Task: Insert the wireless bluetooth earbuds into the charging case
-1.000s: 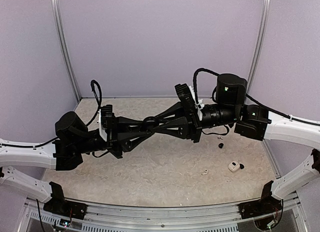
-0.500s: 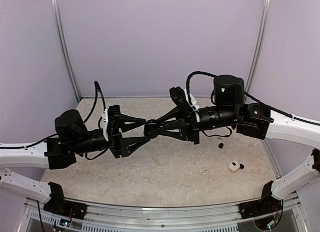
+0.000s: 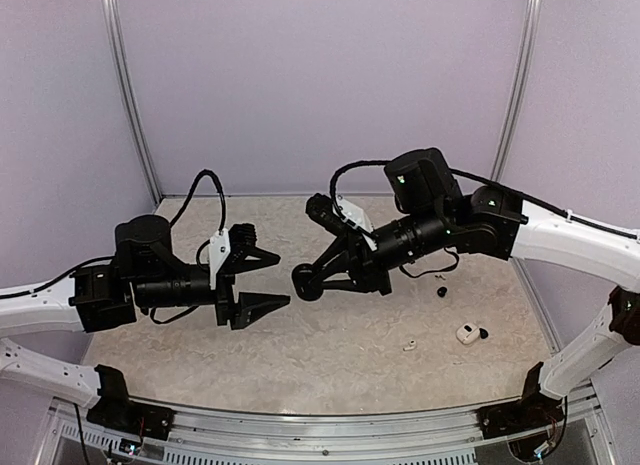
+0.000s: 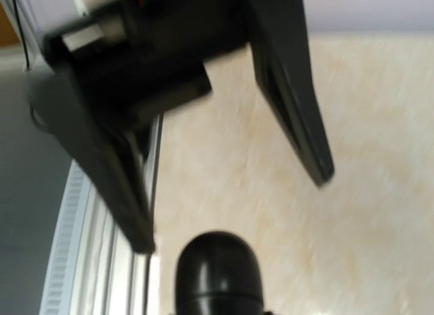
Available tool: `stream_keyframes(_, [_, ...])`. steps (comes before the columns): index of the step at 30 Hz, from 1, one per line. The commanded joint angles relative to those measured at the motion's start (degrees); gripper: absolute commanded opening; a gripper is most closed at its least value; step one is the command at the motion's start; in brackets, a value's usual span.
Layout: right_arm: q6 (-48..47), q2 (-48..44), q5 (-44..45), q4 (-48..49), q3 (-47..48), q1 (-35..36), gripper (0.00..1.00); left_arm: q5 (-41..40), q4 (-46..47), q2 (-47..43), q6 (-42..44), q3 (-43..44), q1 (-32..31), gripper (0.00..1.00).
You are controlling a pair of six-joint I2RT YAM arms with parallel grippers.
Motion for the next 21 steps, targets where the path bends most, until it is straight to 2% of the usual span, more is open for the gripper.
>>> stream_keyframes(1, [0.87, 2.58, -0.76, -8.67, 3.18, 0.64, 0.11, 6.10, -2.83, 0.68, -0.19, 0.76, -0.03, 0.74])
stream_keyframes(6, [0.67, 4.72, -2.35, -11.32, 5.15, 0.64, 0.11, 9.59, -2.12, 3.91, -0.63, 1.95, -0.15, 0.67])
stream_keyframes(12, [0.37, 6.54, -3.71, -12.49, 6.57, 0.79, 0.10, 12.81, -1.22, 8.50, -1.41, 3.77, -0.30, 0.54])
stream_keyframes(21, [0.23, 7.34, -3.72, -13.29, 7.55, 0.95, 0.11, 11.37, 2.79, 8.30, -2.93, 2.26, -0.43, 0.32])
